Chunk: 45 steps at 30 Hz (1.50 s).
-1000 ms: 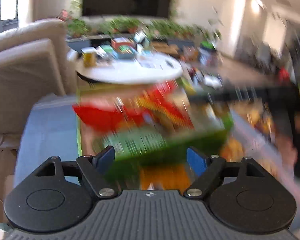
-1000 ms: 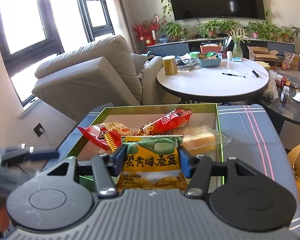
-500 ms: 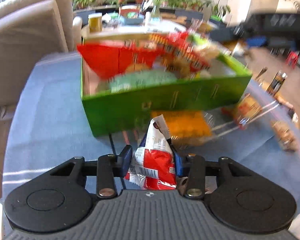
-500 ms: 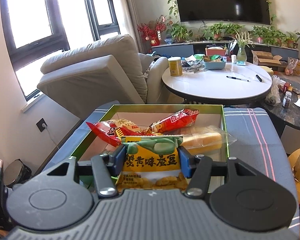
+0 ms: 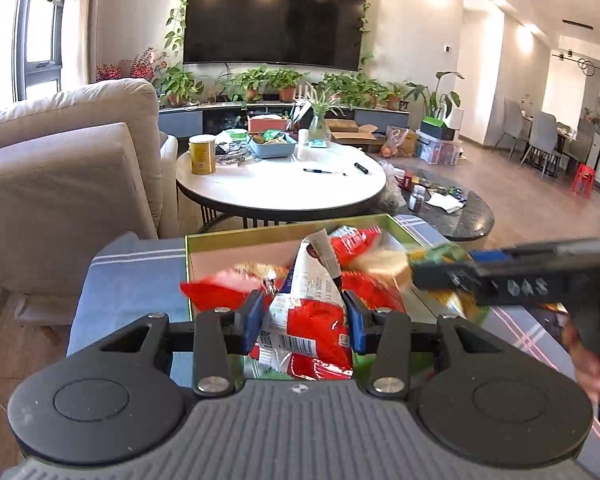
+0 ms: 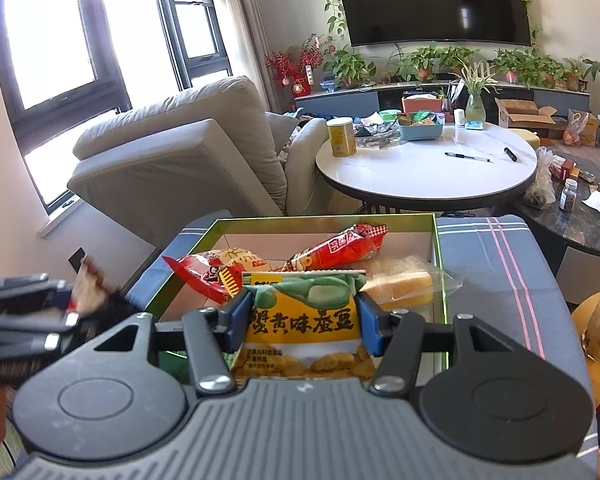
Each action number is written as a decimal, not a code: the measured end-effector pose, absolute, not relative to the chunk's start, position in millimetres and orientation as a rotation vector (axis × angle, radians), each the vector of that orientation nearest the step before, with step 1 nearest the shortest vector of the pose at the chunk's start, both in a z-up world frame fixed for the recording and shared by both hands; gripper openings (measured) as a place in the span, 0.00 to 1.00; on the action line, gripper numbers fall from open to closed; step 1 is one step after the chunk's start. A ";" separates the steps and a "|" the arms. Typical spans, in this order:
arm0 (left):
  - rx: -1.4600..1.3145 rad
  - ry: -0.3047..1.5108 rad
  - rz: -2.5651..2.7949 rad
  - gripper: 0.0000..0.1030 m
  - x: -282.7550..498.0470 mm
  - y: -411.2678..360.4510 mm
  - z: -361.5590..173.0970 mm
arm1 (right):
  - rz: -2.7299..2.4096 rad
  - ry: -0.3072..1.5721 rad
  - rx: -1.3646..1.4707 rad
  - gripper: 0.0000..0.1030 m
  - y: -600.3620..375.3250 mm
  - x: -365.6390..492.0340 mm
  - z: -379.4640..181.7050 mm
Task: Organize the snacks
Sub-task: 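Lift both held snacks and carry them over the green box, then lower both snacks into the green box and open both grippers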
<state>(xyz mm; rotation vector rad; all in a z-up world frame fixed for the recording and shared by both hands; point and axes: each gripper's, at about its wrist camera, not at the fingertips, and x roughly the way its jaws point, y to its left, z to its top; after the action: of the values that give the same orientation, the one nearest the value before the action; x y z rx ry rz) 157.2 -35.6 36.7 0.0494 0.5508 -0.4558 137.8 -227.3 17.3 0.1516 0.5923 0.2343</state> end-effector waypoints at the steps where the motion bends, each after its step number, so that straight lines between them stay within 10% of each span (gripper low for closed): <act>1: 0.048 0.555 -0.447 0.38 163.7 -38.4 36.6 | 0.232 0.592 0.152 0.89 -228.3 138.2 17.2; 19: 0.062 0.664 -0.403 0.39 196.4 -53.1 -0.2 | 0.138 0.627 0.188 0.89 -250.0 161.3 2.5; 29: 0.071 0.624 -0.362 0.67 185.7 -50.8 3.3 | 0.122 0.599 0.235 0.89 -261.3 155.7 4.8; 45: 0.064 0.597 -0.393 0.76 136.3 -47.8 12.2 | 0.163 0.602 0.203 0.89 -255.7 123.3 9.4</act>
<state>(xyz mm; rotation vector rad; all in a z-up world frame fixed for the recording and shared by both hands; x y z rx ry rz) 136.3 -47.8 12.2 0.0637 0.5968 -0.3929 123.3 -255.7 9.4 0.2025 0.6023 0.1635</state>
